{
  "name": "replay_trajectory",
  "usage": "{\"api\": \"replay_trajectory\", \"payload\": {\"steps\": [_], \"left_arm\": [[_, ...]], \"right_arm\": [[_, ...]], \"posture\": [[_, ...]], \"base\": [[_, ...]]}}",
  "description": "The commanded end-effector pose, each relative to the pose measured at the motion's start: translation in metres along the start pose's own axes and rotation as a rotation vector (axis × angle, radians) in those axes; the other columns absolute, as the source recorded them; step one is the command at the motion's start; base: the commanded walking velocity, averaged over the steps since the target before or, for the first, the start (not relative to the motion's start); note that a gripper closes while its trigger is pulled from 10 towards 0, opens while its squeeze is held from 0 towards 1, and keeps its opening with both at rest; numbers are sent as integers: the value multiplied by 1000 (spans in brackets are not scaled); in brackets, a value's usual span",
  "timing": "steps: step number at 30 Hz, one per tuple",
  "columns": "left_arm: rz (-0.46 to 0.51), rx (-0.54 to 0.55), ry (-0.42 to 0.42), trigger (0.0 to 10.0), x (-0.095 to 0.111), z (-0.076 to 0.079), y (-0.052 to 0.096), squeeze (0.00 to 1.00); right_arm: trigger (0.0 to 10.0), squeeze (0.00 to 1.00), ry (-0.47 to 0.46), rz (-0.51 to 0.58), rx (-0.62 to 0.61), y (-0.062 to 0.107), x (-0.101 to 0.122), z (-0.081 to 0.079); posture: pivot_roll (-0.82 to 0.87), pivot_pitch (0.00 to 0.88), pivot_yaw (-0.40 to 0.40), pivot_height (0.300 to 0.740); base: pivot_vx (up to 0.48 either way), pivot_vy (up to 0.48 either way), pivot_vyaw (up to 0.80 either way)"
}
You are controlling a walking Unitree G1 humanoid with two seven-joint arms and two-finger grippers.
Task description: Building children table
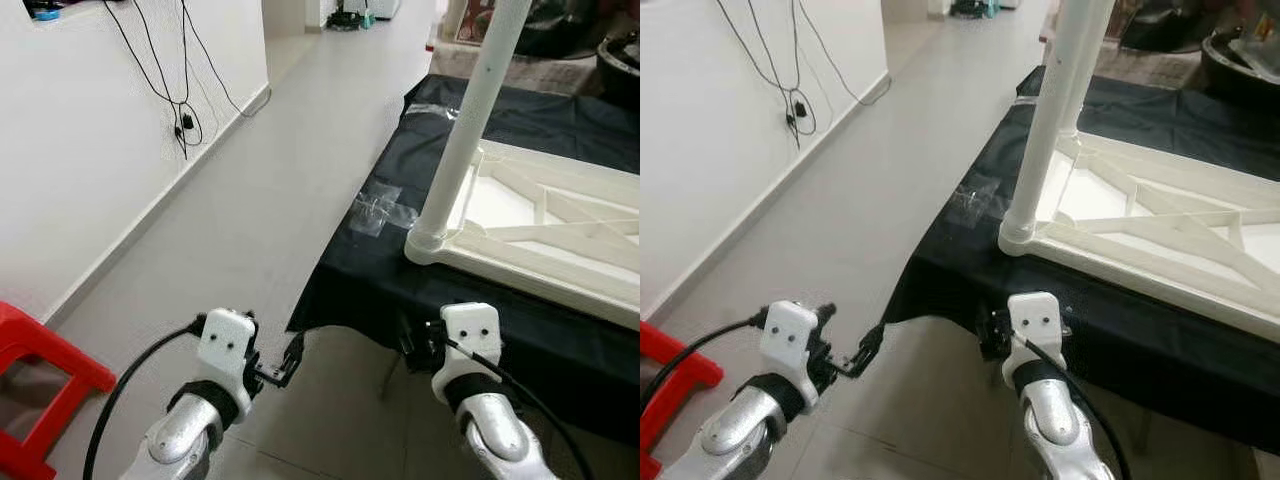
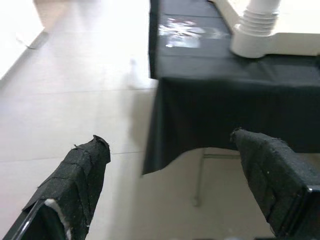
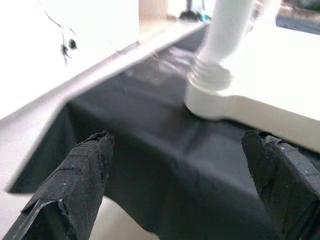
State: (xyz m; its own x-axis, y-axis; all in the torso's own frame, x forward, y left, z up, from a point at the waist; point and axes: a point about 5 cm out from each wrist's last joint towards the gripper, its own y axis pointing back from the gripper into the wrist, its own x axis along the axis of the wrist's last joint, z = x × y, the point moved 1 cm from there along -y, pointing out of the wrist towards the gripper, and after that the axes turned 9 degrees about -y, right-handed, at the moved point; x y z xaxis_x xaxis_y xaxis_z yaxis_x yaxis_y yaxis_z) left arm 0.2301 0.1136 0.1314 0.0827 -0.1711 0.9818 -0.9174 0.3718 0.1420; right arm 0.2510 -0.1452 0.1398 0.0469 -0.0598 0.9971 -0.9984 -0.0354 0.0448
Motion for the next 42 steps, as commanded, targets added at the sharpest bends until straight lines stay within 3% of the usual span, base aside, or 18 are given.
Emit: {"api": "replay_trajectory", "payload": {"steps": [1, 6, 12, 17, 25, 42], "left_arm": [[-16, 37, -30, 10000, -5, -4, -4, 0], [-40, 116, -31, 10000, -14, -11, -12, 0], [-46, 103, -27, 10000, -18, -5, -12, 0], [-65, 96, -35, 10000, -24, -2, -21, 0], [-74, 101, -32, 10000, -29, -1, -24, 0], [-77, 85, -52, 10000, -31, 1, -26, 0]], "right_arm": [[10000, 0, -29, -23, 8, -5, -5, -1], [10000, 0, -88, -84, 86, -9, -19, -8], [10000, 0, -61, -83, 97, -10, -22, -5], [10000, 0, -39, -116, 152, -16, -31, -13], [10000, 0, -35, -155, 163, -19, -39, -14], [10000, 0, -24, -163, 177, -23, -42, -14]], "posture": [[67, 59, -8, 740], [58, 20, -20, 740], [49, 7, -19, 740], [37, 0, -23, 740], [32, 0, -24, 740], [26, 0, -24, 740]], "base": [[0, 0, 0], [0, 0, -160], [0, 0, -800], [0, 0, -800], [0, 0, -114], [-382, 0, 0]]}}
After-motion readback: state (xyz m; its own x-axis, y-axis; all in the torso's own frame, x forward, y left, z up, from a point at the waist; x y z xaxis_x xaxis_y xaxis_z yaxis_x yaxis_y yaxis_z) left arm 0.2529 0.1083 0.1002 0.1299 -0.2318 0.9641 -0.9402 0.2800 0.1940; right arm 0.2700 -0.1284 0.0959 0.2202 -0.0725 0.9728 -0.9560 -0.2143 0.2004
